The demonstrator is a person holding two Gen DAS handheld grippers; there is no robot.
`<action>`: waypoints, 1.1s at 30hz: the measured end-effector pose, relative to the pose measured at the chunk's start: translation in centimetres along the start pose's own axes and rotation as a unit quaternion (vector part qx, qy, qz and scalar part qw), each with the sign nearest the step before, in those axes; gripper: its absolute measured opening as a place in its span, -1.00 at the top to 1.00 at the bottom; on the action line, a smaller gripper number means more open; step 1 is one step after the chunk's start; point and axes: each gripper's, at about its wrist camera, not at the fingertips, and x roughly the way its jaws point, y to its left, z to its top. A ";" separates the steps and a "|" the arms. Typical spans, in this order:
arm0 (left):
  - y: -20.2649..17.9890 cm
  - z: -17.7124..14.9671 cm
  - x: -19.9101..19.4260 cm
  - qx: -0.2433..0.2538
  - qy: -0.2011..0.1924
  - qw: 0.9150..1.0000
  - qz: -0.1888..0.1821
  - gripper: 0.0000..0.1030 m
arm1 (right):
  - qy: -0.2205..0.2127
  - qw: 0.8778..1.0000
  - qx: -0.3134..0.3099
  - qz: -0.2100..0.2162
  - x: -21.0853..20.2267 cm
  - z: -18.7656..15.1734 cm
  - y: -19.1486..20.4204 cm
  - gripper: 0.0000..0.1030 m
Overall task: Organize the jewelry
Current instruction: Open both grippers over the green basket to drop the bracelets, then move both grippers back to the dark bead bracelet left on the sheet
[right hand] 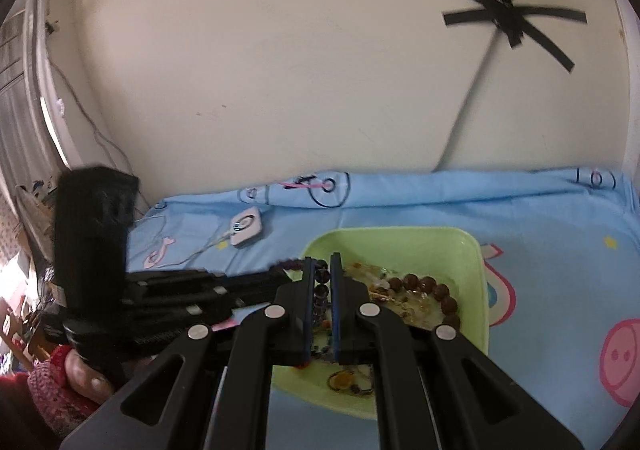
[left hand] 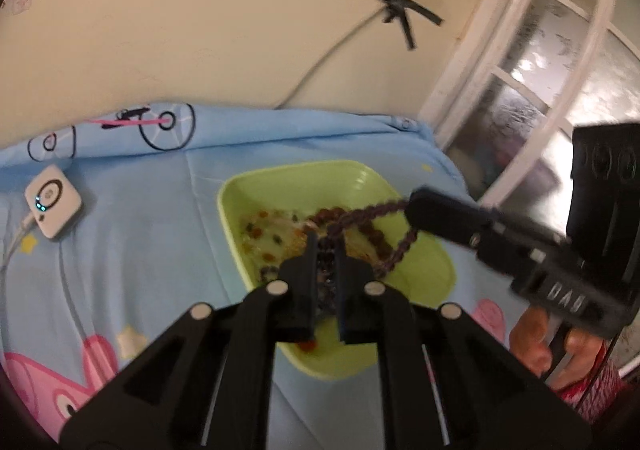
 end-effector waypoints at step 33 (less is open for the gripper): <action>9.3 -15.9 -16.7 -0.075 0.011 0.988 0.131 0.06 | 0.127 0.989 -0.028 0.063 4.7 -10.0 13.3 0.92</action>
